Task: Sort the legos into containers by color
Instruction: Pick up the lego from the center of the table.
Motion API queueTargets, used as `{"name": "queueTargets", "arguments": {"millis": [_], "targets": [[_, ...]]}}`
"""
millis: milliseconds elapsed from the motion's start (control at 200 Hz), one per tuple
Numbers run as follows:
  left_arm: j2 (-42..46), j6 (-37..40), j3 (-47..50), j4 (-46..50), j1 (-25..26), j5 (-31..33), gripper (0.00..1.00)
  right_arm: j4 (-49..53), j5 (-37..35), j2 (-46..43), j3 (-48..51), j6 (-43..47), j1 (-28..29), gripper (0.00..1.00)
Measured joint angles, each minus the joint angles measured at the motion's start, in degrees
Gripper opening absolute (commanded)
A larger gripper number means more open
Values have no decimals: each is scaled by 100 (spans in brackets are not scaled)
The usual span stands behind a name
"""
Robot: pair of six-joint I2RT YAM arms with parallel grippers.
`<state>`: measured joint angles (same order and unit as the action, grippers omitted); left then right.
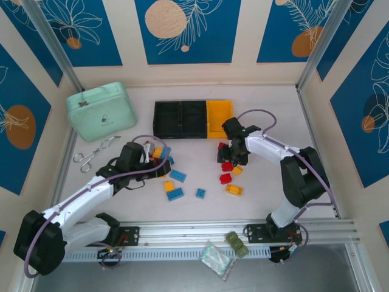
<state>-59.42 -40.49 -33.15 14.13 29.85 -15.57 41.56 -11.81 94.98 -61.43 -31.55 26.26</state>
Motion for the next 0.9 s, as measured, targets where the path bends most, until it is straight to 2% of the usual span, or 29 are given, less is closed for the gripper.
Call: {"name": "queueTargets", "arguments": {"millis": [280, 490, 615, 785, 900], "targets": [[-2, -20, 28, -15, 31, 85, 72, 17, -46, 470, -205, 103, 142, 54], [-50, -24, 28, -74, 35, 87, 72, 90, -50, 575, -297, 116, 221, 54], [-146, -68, 33, -133, 44, 87, 72, 142, -52, 575, -297, 151, 229, 42], [-168, -129, 87, -177, 50, 98, 72, 164, -68, 575, -328, 155, 243, 32], [-168, -164, 151, -205, 74, 105, 72, 175, -98, 575, -343, 160, 289, 31]]}}
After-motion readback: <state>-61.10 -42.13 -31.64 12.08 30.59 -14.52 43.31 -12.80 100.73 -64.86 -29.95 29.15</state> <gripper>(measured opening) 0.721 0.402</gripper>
